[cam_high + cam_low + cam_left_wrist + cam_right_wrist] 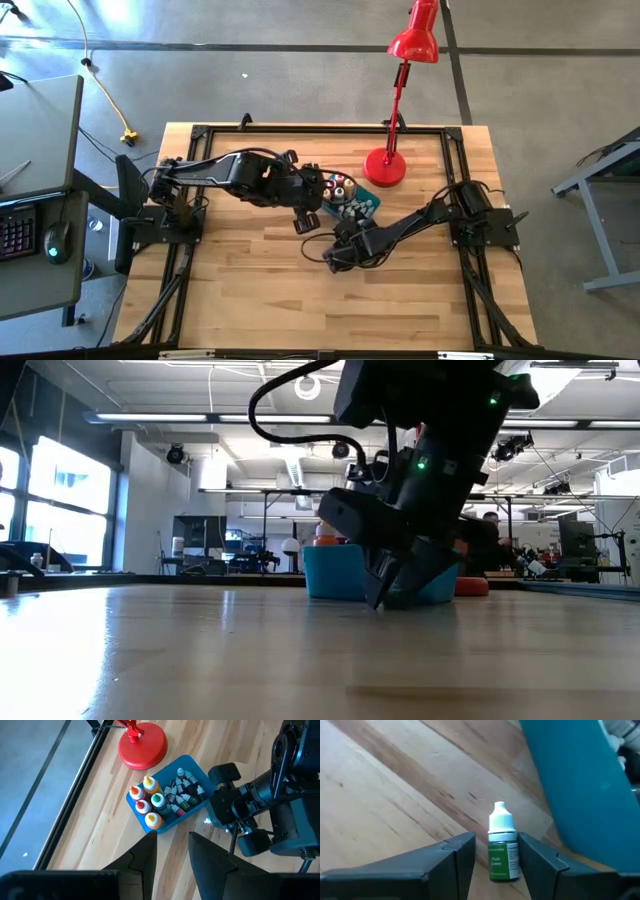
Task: Pick & Place food coloring
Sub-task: Put the small food coloring bottle into the blue container
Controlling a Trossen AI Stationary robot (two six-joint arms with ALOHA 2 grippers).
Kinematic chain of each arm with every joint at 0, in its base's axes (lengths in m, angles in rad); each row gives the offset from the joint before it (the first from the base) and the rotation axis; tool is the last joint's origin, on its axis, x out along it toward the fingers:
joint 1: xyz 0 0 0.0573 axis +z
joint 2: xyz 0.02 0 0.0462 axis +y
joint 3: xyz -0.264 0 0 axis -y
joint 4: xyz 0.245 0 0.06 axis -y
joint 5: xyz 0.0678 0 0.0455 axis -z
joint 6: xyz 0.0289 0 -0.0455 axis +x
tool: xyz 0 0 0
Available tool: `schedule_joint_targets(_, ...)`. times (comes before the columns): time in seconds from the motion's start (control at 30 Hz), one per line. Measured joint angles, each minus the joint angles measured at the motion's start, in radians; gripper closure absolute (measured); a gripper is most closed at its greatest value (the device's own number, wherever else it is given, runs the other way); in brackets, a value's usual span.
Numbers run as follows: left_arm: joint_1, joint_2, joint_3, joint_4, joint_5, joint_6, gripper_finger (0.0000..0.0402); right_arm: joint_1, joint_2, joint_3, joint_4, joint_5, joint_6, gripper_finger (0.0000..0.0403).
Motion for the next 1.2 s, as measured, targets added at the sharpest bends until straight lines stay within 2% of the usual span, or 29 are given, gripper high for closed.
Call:
schedule_joint_targets(0.27,0.000,0.000,0.000,0.000,0.000,0.000,0.0294,0.015,0.000,0.000,-0.002,-0.028,-0.127,0.0266)
schedule_joint_targets(0.4,0.000,0.000,0.000,0.000,0.000,0.000,0.0294,0.023,0.000,0.000,-0.006,-0.026,-0.138,0.0269)
schedule_joint_targets(0.67,0.000,0.000,0.000,0.000,0.000,0.000,0.0294,0.023,0.000,0.000,-0.005,-0.017,-0.178,0.0336)
schedule_joint_targets(0.83,0.000,0.000,0.000,0.000,0.000,0.000,0.0294,0.023,0.000,0.008,-0.014,-0.032,-0.209,0.0340)
schedule_joint_targets(1.0,0.000,0.000,0.000,0.000,0.000,0.000,0.0294,0.024,-0.001,0.096,-0.138,-0.030,-0.246,0.0324)
schedule_joint_targets(1.1,0.000,0.000,0.000,0.000,0.004,0.000,0.0294,0.024,-0.018,0.174,-0.282,0.038,-0.258,0.0328)
schedule_joint_targets(1.2,0.000,0.000,0.000,-0.001,0.015,0.000,0.0294,0.022,-0.041,0.248,-0.446,0.152,-0.250,0.0338)
